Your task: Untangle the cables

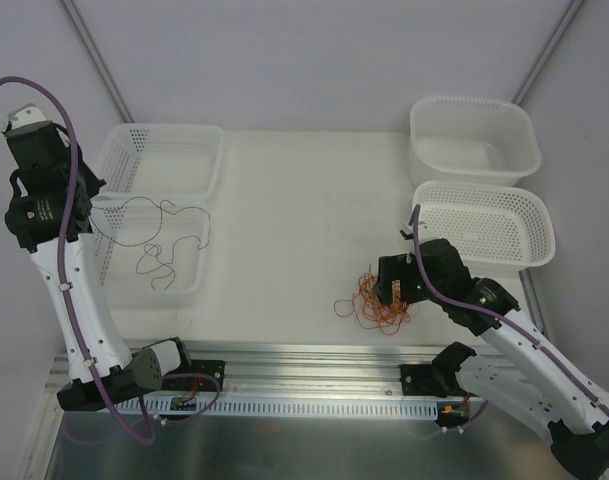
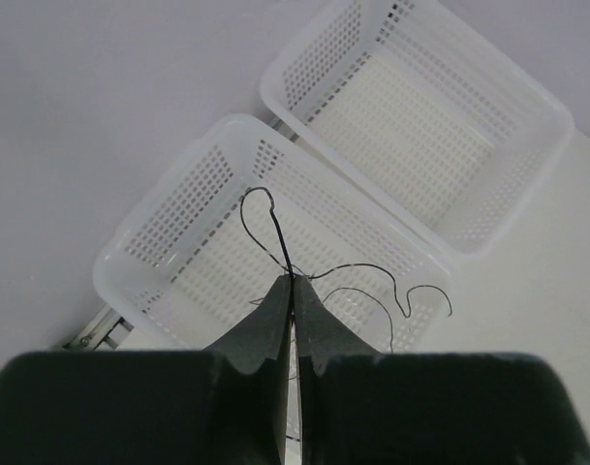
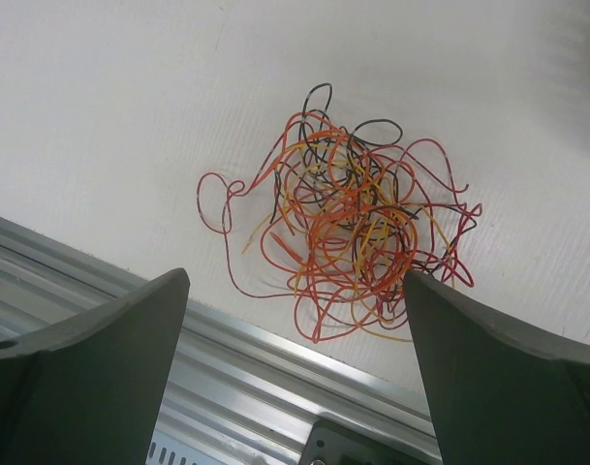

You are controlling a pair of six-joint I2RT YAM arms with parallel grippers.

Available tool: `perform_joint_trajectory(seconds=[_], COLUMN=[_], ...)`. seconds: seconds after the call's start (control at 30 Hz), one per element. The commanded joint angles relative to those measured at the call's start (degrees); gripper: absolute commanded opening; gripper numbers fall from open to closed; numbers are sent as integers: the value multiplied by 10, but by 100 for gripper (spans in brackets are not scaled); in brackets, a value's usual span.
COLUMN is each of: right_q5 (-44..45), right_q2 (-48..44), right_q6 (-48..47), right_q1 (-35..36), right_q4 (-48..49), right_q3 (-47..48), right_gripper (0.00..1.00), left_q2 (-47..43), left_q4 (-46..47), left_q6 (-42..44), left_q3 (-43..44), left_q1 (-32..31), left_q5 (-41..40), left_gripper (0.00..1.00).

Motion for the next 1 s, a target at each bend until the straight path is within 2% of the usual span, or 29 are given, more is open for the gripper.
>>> perform_joint_trajectory(seconds=[0.0,0.2,0.33,0.4,0.5,0.57,0.63,0.7,0.73,0.8,0.83,0.9,0.97], right_q5=[-12,-27,-32,-35,-38,-39,-44,-46,-46,-44,-44,-47,-46], right_q2=[10,40,49,56,68,71,71,73,75,81,82,81,80], right_q6=[-12,-24,-30,-35,-38,-37,-34,-31,-32,-33,-34,-29,-26], right_q1=[2,2,2,2,2,3,2,3,2,2,2,2,2], right_q4=[24,29,30,30,33,42,48,53,54,54,54,58,61], right_q3=[34,48,58,64,68,68,67,65,64,61,62,61,61], right_gripper=[97,97,97,97,97,97,97,97,97,97,97,97,97], left_q2=[-8,3,-5,-11,-11,-16,-20,-28,-36,-39,-43,-50,-66], left_q4=[-11,4,26,34,34,35,35,50,57,70,72,83,91], left_q6=[6,3,10,12,18,12,0,-9,-16,-25,-24,-26,-22], left_q3=[17,17,7,17,76,84,86,74,64,34,26,3,-16], left_q1=[20,53,64,66,69,69,69,68,68,67,66,64,64], left_q5=[-85,-142,-215,-209,-151,-150,-113,-10,103,182,259,291,245], left_gripper=[0,0,0,0,0,0,0,0,0,0,0,0,0])
